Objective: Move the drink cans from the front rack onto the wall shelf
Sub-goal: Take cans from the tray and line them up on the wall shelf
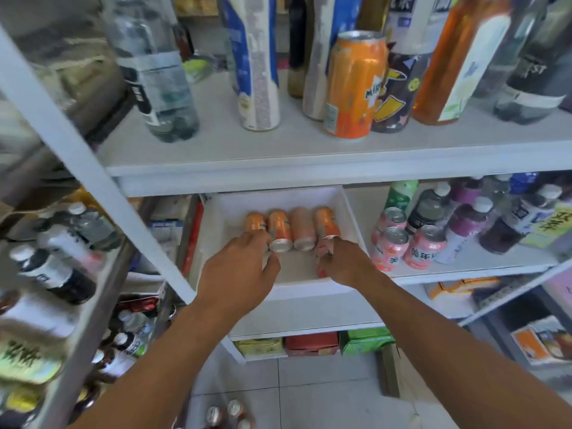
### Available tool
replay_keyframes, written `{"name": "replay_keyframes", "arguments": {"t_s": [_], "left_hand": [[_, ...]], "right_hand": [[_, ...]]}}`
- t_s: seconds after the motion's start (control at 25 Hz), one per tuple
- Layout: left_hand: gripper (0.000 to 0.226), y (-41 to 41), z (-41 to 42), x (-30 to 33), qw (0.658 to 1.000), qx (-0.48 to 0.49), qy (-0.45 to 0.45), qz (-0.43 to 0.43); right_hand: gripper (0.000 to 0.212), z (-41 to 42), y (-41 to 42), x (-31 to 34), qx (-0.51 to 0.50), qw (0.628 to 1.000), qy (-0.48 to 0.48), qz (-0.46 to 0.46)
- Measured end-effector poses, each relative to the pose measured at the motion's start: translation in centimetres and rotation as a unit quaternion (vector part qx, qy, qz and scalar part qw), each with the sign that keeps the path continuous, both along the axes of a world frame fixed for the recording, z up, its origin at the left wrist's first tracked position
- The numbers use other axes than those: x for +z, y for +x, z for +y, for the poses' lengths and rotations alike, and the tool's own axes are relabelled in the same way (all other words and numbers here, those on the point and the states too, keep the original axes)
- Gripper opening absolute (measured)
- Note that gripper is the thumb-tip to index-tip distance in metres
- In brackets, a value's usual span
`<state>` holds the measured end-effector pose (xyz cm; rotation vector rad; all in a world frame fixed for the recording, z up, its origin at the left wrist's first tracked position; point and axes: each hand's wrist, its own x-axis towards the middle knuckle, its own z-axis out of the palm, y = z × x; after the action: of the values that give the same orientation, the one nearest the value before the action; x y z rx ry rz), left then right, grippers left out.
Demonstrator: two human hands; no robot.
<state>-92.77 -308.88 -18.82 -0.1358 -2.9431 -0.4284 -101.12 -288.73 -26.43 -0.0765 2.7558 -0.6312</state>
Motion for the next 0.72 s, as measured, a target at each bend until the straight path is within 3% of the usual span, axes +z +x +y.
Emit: {"name": "replay_keyframes", "arguments": {"t_s": [0.24,0.52,0.72], "left_hand": [[0.031,-3.3,1.7,-3.1,0.999,-0.034,-0.009,-0.032],[0.034,-4.7,2.2,-4.7,0.998,-0.020,-0.003,-0.065],[0.033,-5.3,1.8,-5.2,0.997,-0.006,0.007,-0.074]], "right_hand": [[0.038,0.4,-3.9,-4.2,-0.011,0.997,0.029,-0.074],[0.063,0.0,-5.9,-5.8,-0.043,0.995,0.062,-0.061],[0.053,-0.5,-6.1,-6.6,-0.048,0.995,0.023,-0.087]]}}
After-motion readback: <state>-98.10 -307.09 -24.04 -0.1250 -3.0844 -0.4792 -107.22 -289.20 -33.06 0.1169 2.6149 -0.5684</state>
